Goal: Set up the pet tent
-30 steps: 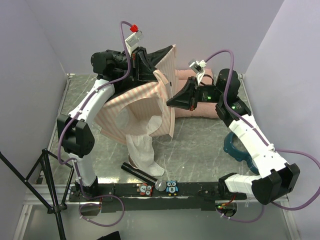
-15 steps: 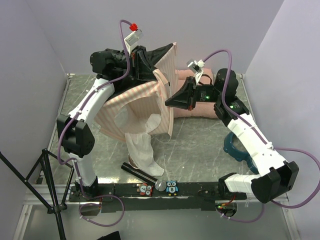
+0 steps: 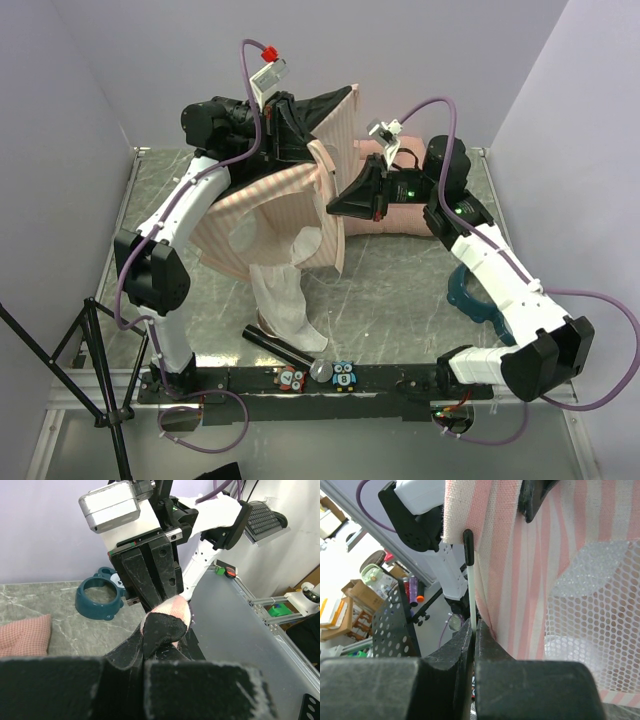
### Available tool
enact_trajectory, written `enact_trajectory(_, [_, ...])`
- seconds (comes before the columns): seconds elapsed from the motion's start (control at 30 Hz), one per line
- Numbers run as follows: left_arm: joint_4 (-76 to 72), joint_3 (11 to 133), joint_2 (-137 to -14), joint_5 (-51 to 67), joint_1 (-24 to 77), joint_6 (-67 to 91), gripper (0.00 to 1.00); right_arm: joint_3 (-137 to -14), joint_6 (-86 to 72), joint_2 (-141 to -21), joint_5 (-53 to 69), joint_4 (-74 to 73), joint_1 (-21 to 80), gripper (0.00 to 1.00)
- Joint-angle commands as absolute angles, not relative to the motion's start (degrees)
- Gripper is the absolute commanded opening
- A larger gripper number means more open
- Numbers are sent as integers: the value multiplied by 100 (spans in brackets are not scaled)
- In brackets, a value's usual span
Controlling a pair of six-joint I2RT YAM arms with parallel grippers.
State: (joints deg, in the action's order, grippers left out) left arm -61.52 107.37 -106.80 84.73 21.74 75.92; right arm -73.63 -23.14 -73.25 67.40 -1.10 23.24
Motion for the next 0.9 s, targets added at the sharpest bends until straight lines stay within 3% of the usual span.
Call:
enact_trajectory(0.0, [-6645, 11259, -10283, 6214, 1978, 7699, 1, -7022, -2470, -7585, 7673, -2258, 2540, 0])
enact_trajectory(0.37, [-6591, 11084, -10301, 6081, 1846, 7752, 1, -7197, -2031, -7409, 7533, -2461, 2584, 0])
enact_trajectory(0.6, [-7426, 9750, -9739, 6881, 1854, 7831, 1, -8427, -1275, -7427, 7137, -2865, 2452, 0])
enact_trajectory(0.87, [-7611, 8649, -9334, 7180, 1898, 7734, 1, -9499, -1687, -7567, 6829, -2356, 2373, 4])
